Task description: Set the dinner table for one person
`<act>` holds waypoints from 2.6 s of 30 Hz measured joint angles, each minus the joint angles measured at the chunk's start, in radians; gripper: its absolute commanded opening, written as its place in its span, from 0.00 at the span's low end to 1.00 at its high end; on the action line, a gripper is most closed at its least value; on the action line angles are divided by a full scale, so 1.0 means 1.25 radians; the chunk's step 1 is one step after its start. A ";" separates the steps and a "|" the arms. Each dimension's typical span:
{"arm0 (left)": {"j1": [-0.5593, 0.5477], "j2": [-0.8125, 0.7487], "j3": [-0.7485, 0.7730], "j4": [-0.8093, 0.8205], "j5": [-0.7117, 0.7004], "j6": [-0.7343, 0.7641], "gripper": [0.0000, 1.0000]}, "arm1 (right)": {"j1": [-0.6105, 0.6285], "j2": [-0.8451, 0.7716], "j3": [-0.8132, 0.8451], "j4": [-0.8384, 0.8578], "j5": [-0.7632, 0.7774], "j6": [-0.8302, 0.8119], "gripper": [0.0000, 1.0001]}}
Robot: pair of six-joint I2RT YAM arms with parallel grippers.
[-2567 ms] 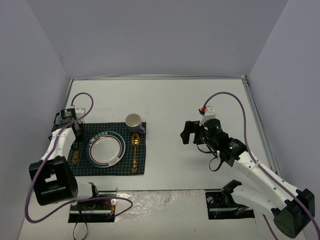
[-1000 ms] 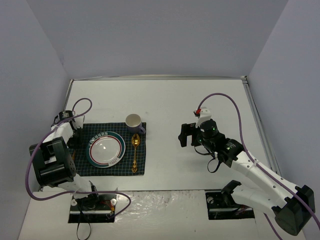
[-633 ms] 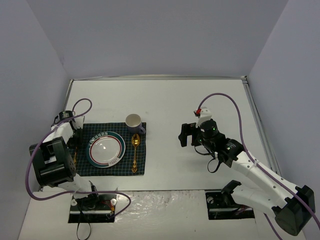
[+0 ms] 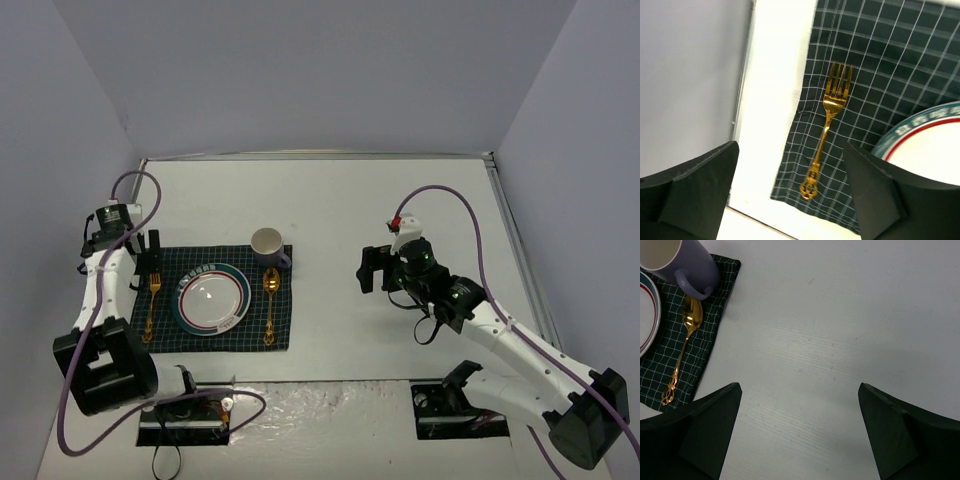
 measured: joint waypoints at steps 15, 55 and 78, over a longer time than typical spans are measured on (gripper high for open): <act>0.002 -0.021 -0.015 -0.094 -0.018 -0.170 0.88 | 0.000 0.027 0.023 -0.005 0.001 0.020 1.00; -0.295 -0.590 0.274 -0.328 -0.059 -0.135 0.91 | -0.001 -0.454 0.097 -0.095 0.373 -0.106 1.00; -0.445 -0.820 0.183 -0.443 -0.251 -0.228 0.91 | -0.001 -0.610 0.055 -0.131 0.528 -0.166 1.00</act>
